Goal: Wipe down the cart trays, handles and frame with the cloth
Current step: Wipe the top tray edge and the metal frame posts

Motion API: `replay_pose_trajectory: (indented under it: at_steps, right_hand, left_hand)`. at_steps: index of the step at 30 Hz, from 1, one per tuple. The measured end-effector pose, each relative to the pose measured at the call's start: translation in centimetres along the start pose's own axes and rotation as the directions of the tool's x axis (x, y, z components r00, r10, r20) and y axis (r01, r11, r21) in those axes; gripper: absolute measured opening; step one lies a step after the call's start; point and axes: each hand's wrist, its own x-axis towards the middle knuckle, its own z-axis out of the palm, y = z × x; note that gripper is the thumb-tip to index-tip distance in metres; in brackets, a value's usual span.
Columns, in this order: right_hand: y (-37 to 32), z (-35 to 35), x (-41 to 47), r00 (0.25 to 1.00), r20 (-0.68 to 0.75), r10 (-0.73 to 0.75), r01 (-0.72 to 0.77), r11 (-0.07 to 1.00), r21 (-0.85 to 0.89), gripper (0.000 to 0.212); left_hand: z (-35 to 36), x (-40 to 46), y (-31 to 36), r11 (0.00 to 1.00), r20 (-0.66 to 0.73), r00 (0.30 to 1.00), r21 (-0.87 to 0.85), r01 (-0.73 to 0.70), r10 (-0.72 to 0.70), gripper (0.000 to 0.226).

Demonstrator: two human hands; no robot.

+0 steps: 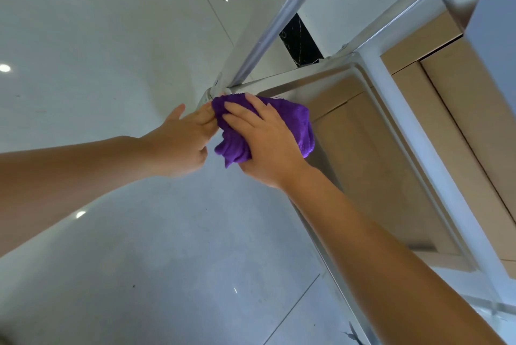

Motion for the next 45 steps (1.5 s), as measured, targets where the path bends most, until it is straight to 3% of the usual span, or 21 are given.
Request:
replay_pose_trajectory:
  at_steps: [3,5,14,17,19,22,25,27,30,32,36,41,45]
  right_hand:
    - [0.2,-0.5,-0.5,0.989,-0.110,0.103,-0.065,0.949,0.309,0.054]
    - [0.5,-0.6,-1.5,0.982,-0.148,0.119,-0.053,0.920,0.389,0.053]
    - [1.7,0.5,-7.9,0.985,-0.141,0.095,-0.038,0.933,0.358,0.059]
    - [1.5,0.8,-8.6,0.957,-0.231,0.174,-0.055,0.894,0.445,0.043]
    - [1.1,0.6,-8.3,0.940,-0.198,0.279,-0.145,0.849,0.507,0.039]
    - [-0.1,0.2,-8.8,0.900,-0.064,0.432,-0.318,0.748,0.583,0.047]
    - [-1.5,-0.9,-10.8,0.827,0.005,0.563,-0.445,0.648,0.618,0.040]
    - [-2.7,-2.4,-12.0,0.736,0.123,0.666,-0.586,0.536,0.608,0.021]
    - [-5.2,-5.9,-12.7,0.506,0.393,0.768,-0.778,0.210,0.592,0.028]
    - [-7.4,-8.9,-12.6,0.448,0.477,0.756,-0.811,0.119,0.573,0.030]
    - [-12.2,-15.2,-12.2,0.387,0.567,0.727,-0.781,-0.069,0.621,0.011]
    - [-16.9,-26.6,-12.6,0.442,0.552,0.707,-0.542,-0.279,0.792,0.041]
    - [-18.9,-35.8,-14.5,0.429,0.490,0.759,-0.382,-0.339,0.860,0.021]
  left_hand:
    - [-0.5,0.2,-0.2,1.000,-0.009,1.000,-0.021,-0.020,0.020,0.072]
    - [-0.6,0.3,-0.5,0.999,-0.006,1.000,-0.035,-0.028,0.028,0.075]
    - [-0.3,0.3,-1.1,0.999,0.066,0.998,0.035,-0.006,0.003,0.074]
    - [-0.4,0.1,-0.3,0.999,0.038,0.999,0.046,0.017,-0.019,0.074]
    - [-0.6,-0.4,1.2,0.999,0.048,0.999,0.033,0.024,-0.026,0.074]
    - [-0.9,-2.0,3.9,0.999,0.202,0.979,0.037,-0.005,-0.003,0.074]
    - [-3.1,-4.2,6.2,0.999,0.321,0.947,0.024,-0.021,0.012,0.073]
    - [-5.3,-5.7,7.6,1.000,0.336,0.942,-0.005,-0.006,0.007,0.069]
    - [-8.8,-7.4,9.9,0.998,0.369,0.929,-0.059,0.038,-0.013,0.068]
    - [-11.2,-8.6,11.6,0.989,0.386,0.922,-0.120,0.088,-0.035,0.067]
    - [-17.3,-11.5,14.9,0.961,0.377,0.924,-0.226,0.160,-0.065,0.067]
    - [-26.6,-15.2,19.4,0.913,0.390,0.919,-0.355,0.201,-0.051,0.075]
    - [-32.8,-17.4,24.3,0.852,0.358,0.934,-0.487,0.191,-0.004,0.077]
